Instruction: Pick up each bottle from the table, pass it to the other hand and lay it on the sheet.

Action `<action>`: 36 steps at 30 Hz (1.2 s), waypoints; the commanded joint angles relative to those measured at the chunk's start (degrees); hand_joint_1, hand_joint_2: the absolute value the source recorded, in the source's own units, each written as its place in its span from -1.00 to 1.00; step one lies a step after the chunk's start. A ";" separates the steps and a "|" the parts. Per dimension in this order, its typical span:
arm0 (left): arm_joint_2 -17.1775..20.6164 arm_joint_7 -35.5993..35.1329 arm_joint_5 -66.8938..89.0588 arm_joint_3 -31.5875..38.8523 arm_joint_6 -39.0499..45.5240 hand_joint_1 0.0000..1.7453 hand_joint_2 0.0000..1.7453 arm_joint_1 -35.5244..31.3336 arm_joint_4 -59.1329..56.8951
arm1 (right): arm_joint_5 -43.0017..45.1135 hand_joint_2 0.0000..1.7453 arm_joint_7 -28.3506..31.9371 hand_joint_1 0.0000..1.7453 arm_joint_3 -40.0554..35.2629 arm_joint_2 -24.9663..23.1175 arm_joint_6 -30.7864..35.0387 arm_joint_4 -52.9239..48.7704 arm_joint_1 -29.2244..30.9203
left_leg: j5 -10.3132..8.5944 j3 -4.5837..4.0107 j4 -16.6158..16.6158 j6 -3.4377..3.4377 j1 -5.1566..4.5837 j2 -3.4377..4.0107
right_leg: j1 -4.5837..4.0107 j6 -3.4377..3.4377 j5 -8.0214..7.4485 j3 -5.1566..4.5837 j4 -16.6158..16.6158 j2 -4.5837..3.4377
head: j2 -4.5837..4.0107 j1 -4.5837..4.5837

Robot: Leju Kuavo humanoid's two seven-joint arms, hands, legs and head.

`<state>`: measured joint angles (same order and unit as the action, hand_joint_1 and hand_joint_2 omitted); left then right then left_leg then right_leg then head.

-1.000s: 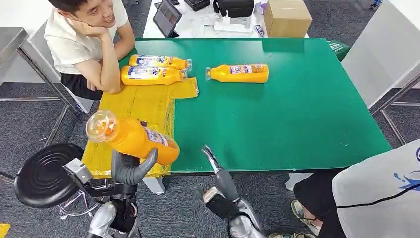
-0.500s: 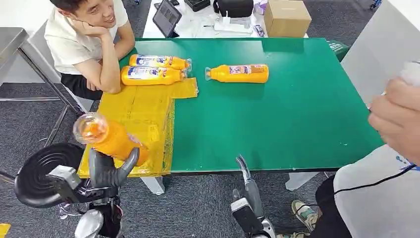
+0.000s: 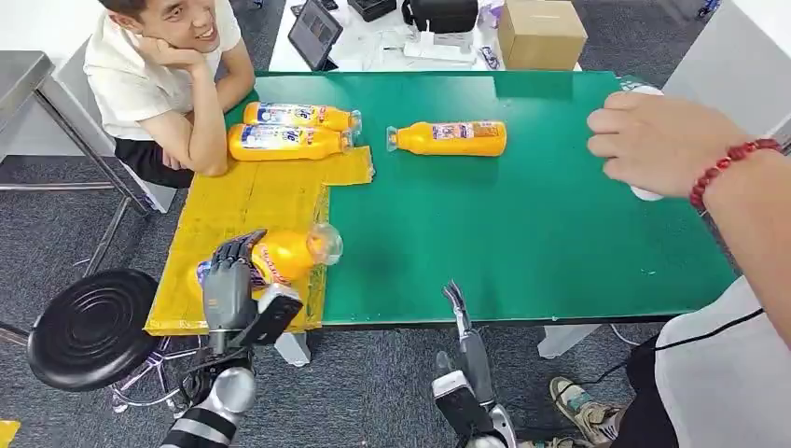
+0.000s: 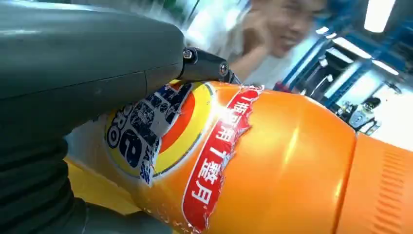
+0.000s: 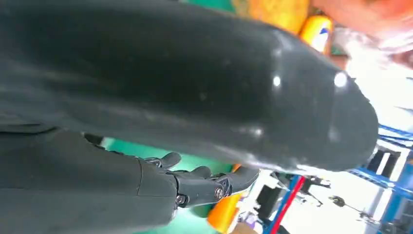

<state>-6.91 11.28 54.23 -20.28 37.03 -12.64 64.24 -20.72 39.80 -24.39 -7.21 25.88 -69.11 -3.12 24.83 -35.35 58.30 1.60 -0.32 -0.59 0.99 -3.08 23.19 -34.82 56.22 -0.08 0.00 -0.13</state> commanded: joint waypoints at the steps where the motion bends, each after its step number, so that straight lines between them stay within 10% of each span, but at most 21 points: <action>1: -2.97 1.01 1.65 -2.47 -2.72 1.00 1.00 -19.52 -35.91 | 2.93 -1.00 0.20 -1.00 -4.34 -0.86 -0.60 3.37 4.21 | -0.03 0.19 -0.06 -0.08 0.05 -0.09 | -0.06 0.10 0.01 0.22 -0.05 0.14 | 0.00 0.02; 14: -2.11 -16.81 13.82 -9.22 -21.03 1.00 1.00 -29.08 -48.90 | 6.19 -1.00 0.20 -1.00 -5.32 -0.41 -0.69 6.71 5.97 | 0.04 0.40 -0.06 -0.12 0.10 0.13 | -0.11 0.15 0.06 0.39 -0.03 -0.06 | 0.00 0.00; 15: -2.14 -17.93 13.75 -8.88 -22.87 0.94 1.00 -29.37 -49.05 | 6.15 -1.00 0.20 -1.00 -5.30 -0.25 -0.81 6.85 6.20 | 0.02 0.34 -0.05 -0.10 0.09 0.10 | -0.10 0.13 0.03 0.35 -0.04 -0.04 | 0.00 0.00; 16: -2.22 -18.76 13.36 -8.30 -24.23 0.42 1.00 -29.54 -49.24 | 5.99 -1.00 0.20 -1.00 -5.19 -0.18 -0.81 7.02 6.39 | -0.02 0.24 -0.05 -0.07 0.05 0.10 | -0.06 0.10 -0.01 0.24 -0.03 -0.05 | 0.00 0.00; 21: -2.24 -19.42 13.56 -8.32 -24.98 0.42 1.00 -29.66 -49.33 | 5.82 -1.00 0.20 -1.00 -5.07 -0.16 -0.78 7.06 6.52 | 0.02 0.56 -0.12 -0.12 0.06 0.28 | -0.07 0.14 -0.01 0.51 -0.08 -0.19 | 0.00 0.02; 23: -2.40 -20.00 13.63 -8.20 -26.18 -0.90 1.00 -29.69 -49.46 | 5.56 -1.00 0.20 -1.00 -4.86 -0.20 -0.75 7.06 6.66 | 0.00 0.53 -0.08 -0.08 0.04 0.20 | -0.05 0.08 -0.02 0.48 -0.04 -0.13 | 0.00 0.00; 24: -2.57 -19.90 13.06 -7.59 -27.62 -1.00 1.00 -29.80 -49.52 | 5.39 -1.00 0.20 -1.00 -4.60 -0.20 -0.62 7.12 6.77 | 0.03 0.66 -0.10 -0.13 0.07 0.26 | -0.08 0.14 -0.01 0.61 -0.08 -0.17 | 0.00 0.00; 36: -5.83 -12.06 5.50 -1.71 -35.51 -1.00 1.00 -30.28 -46.85 | 6.25 -1.00 0.20 -1.00 -3.98 -1.03 1.26 8.77 7.51 | 0.02 0.89 -0.09 -0.12 0.06 0.21 | -0.07 0.14 0.00 0.87 -0.07 -0.12 | 0.00 0.02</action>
<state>-10.70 -5.65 62.06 -25.14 2.43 -43.54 20.09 -15.21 39.91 -28.22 -8.61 25.77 -64.68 1.88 24.80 -34.70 58.29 1.58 -0.32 -0.56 1.00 -3.07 23.19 -34.15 56.25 -0.10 0.00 -0.11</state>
